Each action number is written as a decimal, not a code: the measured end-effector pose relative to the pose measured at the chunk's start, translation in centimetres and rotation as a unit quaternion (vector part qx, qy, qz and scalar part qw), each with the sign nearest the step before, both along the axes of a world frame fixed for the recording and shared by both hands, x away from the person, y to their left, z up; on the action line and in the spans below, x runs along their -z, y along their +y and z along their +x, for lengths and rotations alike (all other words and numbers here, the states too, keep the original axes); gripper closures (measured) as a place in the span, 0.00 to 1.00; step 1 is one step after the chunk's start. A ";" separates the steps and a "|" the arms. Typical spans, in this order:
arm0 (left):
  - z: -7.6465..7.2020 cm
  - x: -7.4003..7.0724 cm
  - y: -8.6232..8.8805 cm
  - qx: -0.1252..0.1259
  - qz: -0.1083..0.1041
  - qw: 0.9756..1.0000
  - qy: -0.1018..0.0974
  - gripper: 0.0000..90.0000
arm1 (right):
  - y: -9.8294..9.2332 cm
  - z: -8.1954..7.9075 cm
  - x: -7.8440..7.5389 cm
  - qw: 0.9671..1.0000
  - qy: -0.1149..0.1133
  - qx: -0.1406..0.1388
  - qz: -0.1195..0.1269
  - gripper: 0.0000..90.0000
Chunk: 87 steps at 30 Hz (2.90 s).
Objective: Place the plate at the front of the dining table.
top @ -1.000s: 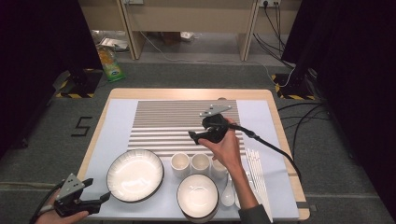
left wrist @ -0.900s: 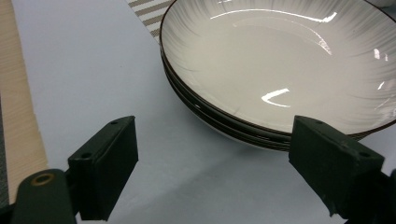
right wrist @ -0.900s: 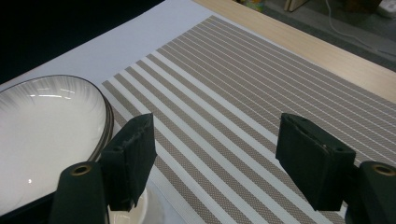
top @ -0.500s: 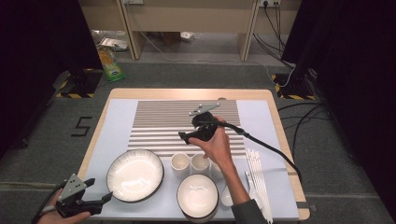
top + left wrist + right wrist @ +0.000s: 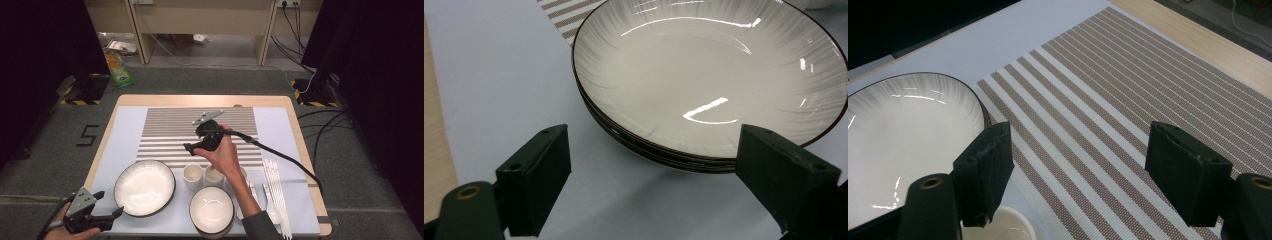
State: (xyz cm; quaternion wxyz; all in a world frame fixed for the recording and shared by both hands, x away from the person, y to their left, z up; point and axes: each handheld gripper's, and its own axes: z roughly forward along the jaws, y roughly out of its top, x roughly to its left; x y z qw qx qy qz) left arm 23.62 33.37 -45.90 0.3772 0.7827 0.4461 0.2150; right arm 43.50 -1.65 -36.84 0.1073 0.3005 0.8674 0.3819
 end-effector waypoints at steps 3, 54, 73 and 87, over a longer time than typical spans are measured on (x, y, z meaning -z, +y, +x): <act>0.0 -0.2 -0.3 0.000 0.012 1.000 -0.005 0.14 | 0.4 0.2 0.2 1.000 0.008 -0.006 0.011 0.31; 1.3 0.4 -2.3 -0.043 0.054 0.997 -0.022 0.11 | 5.0 0.8 3.0 0.994 0.073 -0.075 -0.006 0.53; 1.5 0.7 -2.3 -0.046 0.043 0.998 -0.016 0.12 | 7.0 0.8 4.6 0.988 0.091 -0.106 -0.065 0.79; 1.7 0.9 -2.6 -0.063 0.049 0.997 -0.021 0.10 | 6.9 0.6 4.8 0.986 0.101 -0.110 -0.075 0.87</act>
